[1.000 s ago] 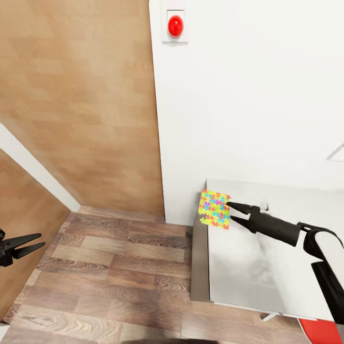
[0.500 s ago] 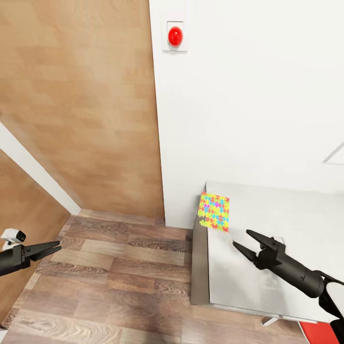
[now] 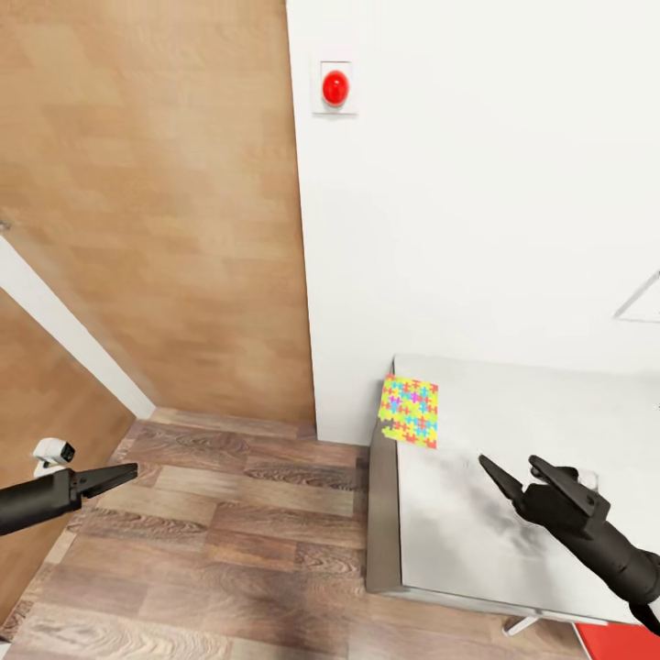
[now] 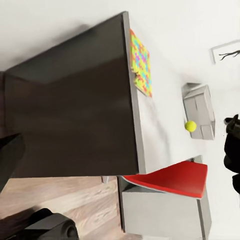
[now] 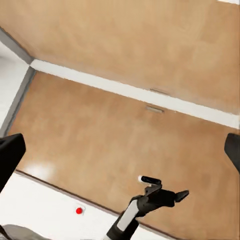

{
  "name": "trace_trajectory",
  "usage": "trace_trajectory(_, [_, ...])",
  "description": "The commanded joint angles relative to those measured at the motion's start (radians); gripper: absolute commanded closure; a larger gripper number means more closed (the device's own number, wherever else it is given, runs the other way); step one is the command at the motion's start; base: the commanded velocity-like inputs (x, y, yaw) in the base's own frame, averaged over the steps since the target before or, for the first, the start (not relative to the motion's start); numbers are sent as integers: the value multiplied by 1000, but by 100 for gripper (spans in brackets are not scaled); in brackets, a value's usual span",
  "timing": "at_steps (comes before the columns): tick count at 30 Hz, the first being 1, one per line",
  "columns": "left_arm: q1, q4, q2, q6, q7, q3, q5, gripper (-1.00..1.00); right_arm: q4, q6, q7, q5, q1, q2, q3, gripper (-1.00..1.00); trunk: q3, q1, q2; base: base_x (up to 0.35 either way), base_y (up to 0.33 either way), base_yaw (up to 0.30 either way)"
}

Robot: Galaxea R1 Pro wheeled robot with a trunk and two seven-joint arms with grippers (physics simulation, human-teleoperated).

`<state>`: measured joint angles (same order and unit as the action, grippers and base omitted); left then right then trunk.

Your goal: Put all the toys in the child's room - the three board games (two on the bed and one on the table), the two jigsaw puzzles on the table, and the tennis ball on the table - inside the toy box on the table in the child's room.

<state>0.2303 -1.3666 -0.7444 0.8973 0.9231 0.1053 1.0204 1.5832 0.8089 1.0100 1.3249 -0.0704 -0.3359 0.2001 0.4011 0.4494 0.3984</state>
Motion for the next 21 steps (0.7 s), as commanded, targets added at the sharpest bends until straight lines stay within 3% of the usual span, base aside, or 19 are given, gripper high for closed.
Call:
trace_trajectory(1, [5,-5,3,6,-8,-1,-1,-100,0,-13,30,-26,0,-1,10,-100,0,1,2,0,0,-55])
trace_trajectory(3, [42,-24,20,12,-52,-3,-5,-100,0,-80,137,-150,1,-1,43,-100,-3,1,2,0,0,-80])
trace_trajectory(7, [99,-22,42,33,-119,-25,-7,-100,0,-128,264,-262,1,1,72,-100,-8,1,2,0,0,-103])
trace_trajectory(8, [110,-16,58,39,-144,-50,-9,-100,0,-137,300,-286,1,1,85,-100,-9,1,2,0,0,-119])
trace_trajectory(12, [134,4,114,49,-208,-129,-28,-100,0,-149,351,-324,0,3,122,-100,-13,1,2,0,0,-136])
trace_trajectory(14, [138,8,128,51,-223,-145,-41,-100,-1,-151,361,-346,0,2,132,-100,-16,1,2,0,0,-152])
trace_trajectory(18, [141,12,139,54,-230,-159,-51,-100,-2,-152,371,-404,0,3,142,-100,-21,1,2,0,0,-159])
trace_trajectory(21, [142,13,140,55,-229,-161,-53,-100,-3,-152,373,-415,0,5,151,-100,-25,1,2,0,0,-171])
